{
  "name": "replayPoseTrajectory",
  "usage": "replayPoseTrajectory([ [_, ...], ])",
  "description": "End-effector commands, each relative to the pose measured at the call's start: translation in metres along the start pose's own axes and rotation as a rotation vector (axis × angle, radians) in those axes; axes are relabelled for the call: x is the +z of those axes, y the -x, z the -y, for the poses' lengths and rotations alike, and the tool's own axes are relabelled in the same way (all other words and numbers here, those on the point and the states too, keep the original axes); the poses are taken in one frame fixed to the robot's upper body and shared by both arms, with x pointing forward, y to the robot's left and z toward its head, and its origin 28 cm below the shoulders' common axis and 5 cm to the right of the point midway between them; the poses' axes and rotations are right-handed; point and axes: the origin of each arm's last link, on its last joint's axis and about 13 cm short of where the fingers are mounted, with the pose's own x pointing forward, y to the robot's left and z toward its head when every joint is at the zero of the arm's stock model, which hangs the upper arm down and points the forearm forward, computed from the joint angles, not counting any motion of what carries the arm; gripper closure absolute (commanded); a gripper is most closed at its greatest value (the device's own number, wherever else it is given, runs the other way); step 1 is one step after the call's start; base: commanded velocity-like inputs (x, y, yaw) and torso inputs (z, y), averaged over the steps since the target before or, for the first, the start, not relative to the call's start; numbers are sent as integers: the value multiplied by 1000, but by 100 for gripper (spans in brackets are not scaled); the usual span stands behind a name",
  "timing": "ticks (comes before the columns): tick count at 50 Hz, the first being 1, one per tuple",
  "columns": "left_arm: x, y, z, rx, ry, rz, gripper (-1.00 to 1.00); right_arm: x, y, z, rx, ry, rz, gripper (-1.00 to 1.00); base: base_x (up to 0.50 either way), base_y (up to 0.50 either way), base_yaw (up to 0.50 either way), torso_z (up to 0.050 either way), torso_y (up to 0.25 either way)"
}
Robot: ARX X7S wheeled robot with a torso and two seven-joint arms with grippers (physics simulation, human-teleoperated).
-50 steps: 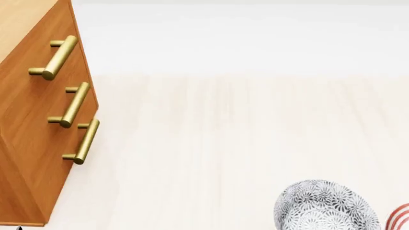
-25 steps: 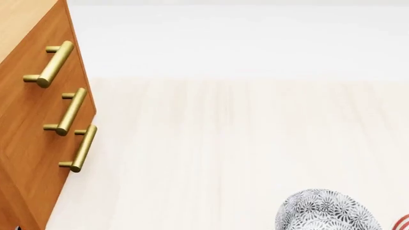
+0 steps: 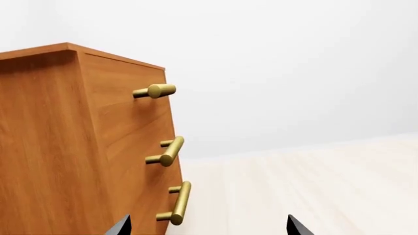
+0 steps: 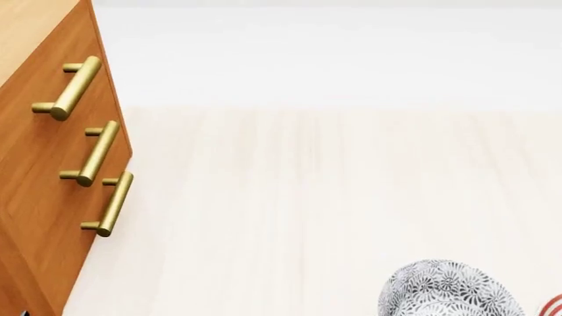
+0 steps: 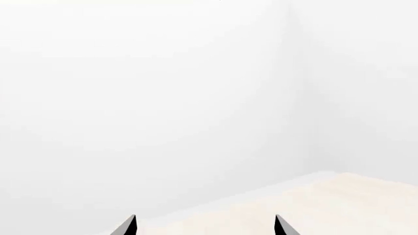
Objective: Put the bowl on top of the cabinet.
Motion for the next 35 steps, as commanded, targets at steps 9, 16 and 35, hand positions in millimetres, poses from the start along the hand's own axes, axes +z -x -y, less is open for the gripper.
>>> replayPoseTrajectory([
  [9, -3, -2, 1, -2, 1, -10, -100, 6, -3, 16, -15, -202, 15, -100, 0, 0, 0, 0, 0],
  [16, -3, -4, 1, -6, 1, -17, -100, 9, -4, 23, -98, -263, 19, -100, 0, 0, 0, 0, 0],
  [35, -3, -3, 2, -1, -4, -14, -100, 17, -3, 36, -191, -336, 39, -100, 0, 0, 0, 0, 0],
])
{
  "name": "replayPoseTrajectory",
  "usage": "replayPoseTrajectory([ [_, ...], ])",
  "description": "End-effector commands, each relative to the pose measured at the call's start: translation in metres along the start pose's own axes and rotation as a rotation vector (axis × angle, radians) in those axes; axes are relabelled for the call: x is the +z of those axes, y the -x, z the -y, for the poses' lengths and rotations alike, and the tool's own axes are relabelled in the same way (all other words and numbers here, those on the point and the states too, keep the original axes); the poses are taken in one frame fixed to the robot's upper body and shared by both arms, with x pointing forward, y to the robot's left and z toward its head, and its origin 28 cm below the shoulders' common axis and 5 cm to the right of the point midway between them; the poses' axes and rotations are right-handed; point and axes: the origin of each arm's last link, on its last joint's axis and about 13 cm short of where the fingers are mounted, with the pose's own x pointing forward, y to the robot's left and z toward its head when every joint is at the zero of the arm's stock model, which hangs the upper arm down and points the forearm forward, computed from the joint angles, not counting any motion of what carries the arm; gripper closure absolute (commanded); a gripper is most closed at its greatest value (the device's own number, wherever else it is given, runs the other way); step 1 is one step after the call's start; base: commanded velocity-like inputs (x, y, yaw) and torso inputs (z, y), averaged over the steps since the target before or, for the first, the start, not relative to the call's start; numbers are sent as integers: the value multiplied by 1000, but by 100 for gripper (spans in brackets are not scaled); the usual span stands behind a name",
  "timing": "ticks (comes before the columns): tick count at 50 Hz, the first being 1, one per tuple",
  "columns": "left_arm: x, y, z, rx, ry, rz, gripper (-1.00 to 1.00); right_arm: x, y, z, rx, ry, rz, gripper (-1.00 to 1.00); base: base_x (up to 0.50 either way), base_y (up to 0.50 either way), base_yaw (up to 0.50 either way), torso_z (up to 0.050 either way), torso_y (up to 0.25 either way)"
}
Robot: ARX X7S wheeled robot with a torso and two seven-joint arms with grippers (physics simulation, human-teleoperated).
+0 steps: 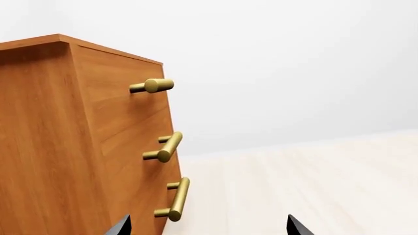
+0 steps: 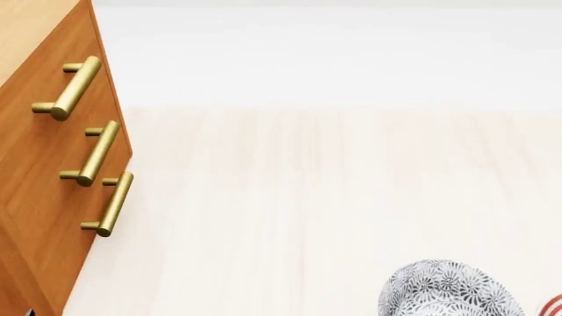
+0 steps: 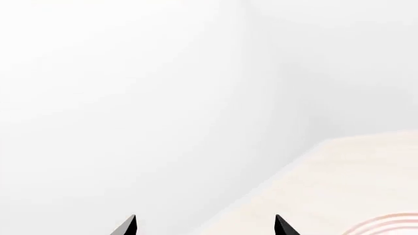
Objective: Put the bowl on top of the cabinet.
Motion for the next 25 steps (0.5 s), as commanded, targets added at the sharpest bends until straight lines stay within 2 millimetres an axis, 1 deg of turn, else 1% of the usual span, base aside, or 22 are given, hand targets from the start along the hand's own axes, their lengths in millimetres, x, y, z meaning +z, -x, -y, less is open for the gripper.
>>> replayPoseTrajectory([
  [1, 0, 0, 0, 2, -2, 0, -100, 7, -1, 7, -65, -48, 19, -100, 0, 0, 0, 0, 0],
  [18, -1, 0, 1, 2, -5, -1, -100, 16, 3, 14, -129, -95, 39, -100, 0, 0, 0, 0, 0],
  [25, -1, 0, 1, 3, -5, -1, -100, 15, 0, 15, -145, -110, 25, -100, 0, 0, 0, 0, 0],
])
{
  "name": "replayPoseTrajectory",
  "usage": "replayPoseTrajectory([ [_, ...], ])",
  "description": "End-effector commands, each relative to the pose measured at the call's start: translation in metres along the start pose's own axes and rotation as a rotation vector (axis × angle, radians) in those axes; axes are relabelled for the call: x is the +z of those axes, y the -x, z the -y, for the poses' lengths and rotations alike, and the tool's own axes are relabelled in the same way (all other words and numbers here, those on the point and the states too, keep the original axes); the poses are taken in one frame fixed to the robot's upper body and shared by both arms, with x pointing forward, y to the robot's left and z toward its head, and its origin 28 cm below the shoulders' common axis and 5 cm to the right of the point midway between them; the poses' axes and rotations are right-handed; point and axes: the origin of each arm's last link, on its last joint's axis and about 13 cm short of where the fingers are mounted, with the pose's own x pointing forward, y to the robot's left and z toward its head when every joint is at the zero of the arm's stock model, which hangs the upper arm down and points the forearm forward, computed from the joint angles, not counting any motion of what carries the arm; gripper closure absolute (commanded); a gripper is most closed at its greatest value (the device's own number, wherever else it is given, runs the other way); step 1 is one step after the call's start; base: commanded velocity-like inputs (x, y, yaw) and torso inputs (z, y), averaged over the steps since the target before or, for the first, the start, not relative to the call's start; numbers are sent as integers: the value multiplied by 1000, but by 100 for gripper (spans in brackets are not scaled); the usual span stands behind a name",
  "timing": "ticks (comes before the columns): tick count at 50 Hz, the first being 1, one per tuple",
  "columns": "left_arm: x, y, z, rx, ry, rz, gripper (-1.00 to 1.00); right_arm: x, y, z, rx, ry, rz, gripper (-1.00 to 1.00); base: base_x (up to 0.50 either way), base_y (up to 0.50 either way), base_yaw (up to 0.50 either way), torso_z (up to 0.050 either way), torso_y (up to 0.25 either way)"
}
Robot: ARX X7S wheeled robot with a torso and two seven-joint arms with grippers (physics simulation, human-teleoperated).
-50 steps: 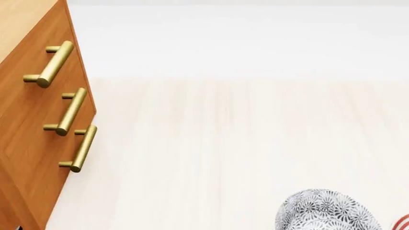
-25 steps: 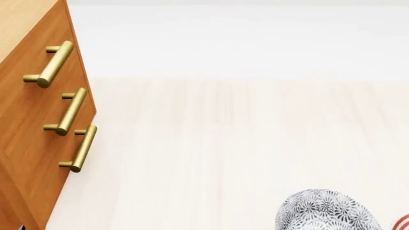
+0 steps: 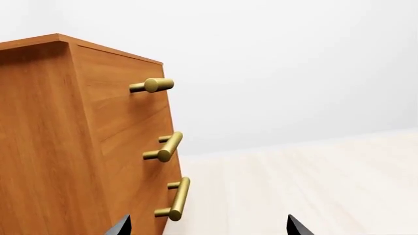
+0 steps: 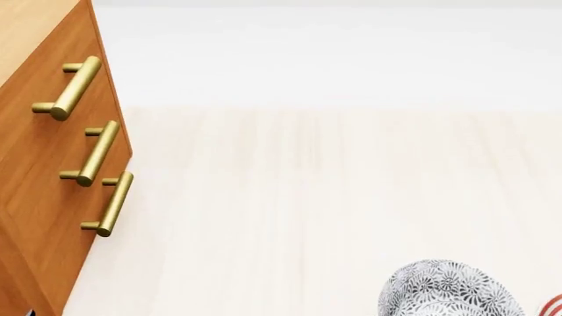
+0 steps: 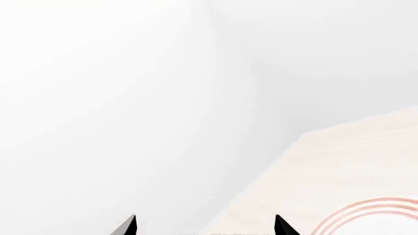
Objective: Put the bowl on top of the cabinet.
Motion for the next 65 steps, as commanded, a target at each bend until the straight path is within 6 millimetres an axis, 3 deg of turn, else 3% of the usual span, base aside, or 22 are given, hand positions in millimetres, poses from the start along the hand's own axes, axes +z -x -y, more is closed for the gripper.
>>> replayPoseTrajectory([
  [1, 0, 0, 0, 1, 0, 0, -100, 2, -1, 3, -34, -22, -1, -100, 0, 0, 0, 0, 0],
  [31, -1, -1, 0, -2, 0, -6, -100, 1, -19, 14, -110, -112, -106, -100, 0, 0, 0, 0, 0],
  [65, 0, -1, 0, 3, -1, 0, -100, -21, -46, 14, -102, -117, -255, -100, 0, 0, 0, 0, 0],
])
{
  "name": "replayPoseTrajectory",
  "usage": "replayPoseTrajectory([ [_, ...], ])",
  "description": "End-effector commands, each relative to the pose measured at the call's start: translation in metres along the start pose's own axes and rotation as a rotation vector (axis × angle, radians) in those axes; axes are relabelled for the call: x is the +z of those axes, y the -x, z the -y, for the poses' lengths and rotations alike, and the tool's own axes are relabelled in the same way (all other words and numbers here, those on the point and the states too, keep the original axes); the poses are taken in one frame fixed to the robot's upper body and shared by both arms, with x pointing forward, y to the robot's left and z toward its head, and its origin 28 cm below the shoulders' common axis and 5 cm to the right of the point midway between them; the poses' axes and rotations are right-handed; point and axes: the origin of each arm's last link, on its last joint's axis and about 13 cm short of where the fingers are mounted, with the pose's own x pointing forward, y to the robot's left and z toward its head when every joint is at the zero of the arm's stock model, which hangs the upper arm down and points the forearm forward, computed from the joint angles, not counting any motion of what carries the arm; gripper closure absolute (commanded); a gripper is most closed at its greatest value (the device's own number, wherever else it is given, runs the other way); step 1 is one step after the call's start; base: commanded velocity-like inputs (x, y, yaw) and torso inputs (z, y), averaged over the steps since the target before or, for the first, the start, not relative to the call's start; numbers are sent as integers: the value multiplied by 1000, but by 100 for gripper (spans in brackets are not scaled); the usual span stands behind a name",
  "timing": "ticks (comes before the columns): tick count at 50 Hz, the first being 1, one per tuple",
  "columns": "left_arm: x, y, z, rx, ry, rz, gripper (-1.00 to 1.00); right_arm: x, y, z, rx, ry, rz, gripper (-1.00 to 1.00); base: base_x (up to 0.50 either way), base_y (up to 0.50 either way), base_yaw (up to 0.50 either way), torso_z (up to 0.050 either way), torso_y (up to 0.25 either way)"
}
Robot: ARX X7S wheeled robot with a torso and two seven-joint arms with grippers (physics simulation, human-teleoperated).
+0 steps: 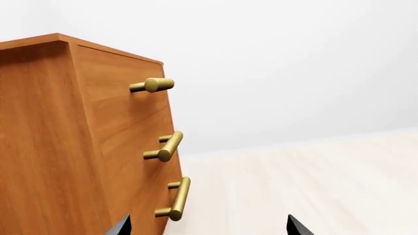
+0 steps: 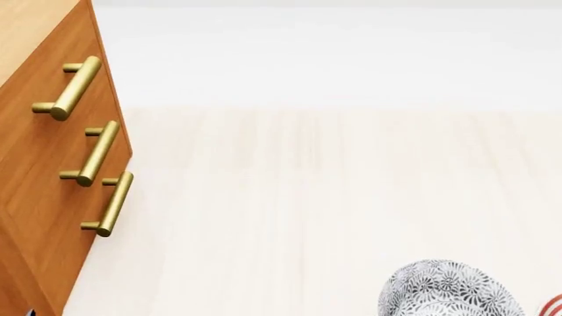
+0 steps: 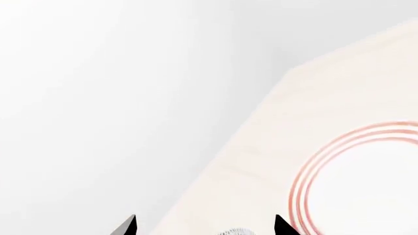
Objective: Put the bowl on top of the cabinet.
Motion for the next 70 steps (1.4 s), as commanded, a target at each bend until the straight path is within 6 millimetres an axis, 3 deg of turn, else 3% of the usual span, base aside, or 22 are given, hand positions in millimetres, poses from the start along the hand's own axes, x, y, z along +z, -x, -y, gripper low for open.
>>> replayPoseTrajectory([
  [1, 0, 0, 0, 0, 0, 1, -100, -4, -8, 0, -7, -1, -39, -100, 0, 0, 0, 0, 0],
  [70, 0, 0, -1, 1, 3, 2, -100, -9, -15, 1, -103, 7, -186, -100, 0, 0, 0, 0, 0],
])
